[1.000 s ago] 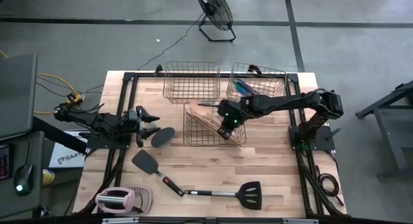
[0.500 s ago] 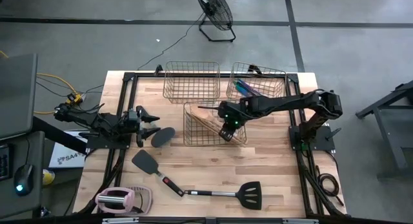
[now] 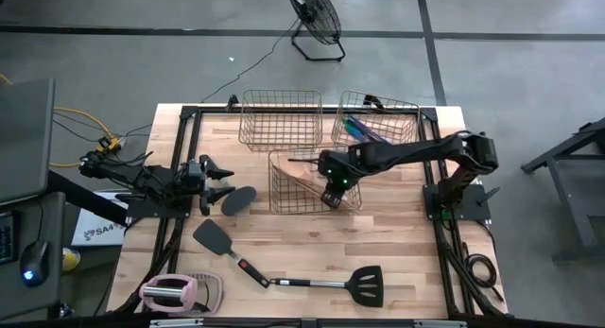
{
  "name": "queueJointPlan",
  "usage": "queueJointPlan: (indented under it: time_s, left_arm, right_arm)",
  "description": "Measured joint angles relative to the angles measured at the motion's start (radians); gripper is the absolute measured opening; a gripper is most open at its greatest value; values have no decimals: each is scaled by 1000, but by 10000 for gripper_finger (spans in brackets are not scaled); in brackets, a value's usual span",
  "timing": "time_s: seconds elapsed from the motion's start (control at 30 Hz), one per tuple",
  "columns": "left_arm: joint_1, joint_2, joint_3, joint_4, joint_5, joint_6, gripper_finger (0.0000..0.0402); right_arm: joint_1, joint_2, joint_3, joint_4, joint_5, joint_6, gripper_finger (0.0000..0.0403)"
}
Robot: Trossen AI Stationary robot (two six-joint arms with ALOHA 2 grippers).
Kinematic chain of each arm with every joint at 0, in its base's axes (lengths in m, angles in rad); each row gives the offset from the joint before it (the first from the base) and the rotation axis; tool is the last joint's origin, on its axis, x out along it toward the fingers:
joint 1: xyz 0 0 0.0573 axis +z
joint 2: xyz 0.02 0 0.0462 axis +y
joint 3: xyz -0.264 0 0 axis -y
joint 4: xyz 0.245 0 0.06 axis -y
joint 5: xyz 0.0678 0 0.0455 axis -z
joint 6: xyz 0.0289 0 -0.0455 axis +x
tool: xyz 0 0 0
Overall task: Pick & Place Kitchen Items
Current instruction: Put the wooden spatula into the bottom wire basket, then put the black slotted spatula into the top left wire basket
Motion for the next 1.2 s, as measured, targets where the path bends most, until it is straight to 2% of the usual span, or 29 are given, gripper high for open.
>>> queueJointPlan:
  time_s: [0.47,0.7,0.87,1.2]
  left_arm:
    - [0,3,0,0,2,0,244]
    - [0,3,0,0,2,0,244]
    - [0,3,0,0,3,0,244]
    - [0,3,0,0,3,0,244]
  right_arm:
    - [0,45,-2,41,-11,-53,91]
    - [2,45,-2,45,49,-72,134]
    - [2,45,-2,46,51,-79,164]
    - [2,44,-2,60,65,-80,164]
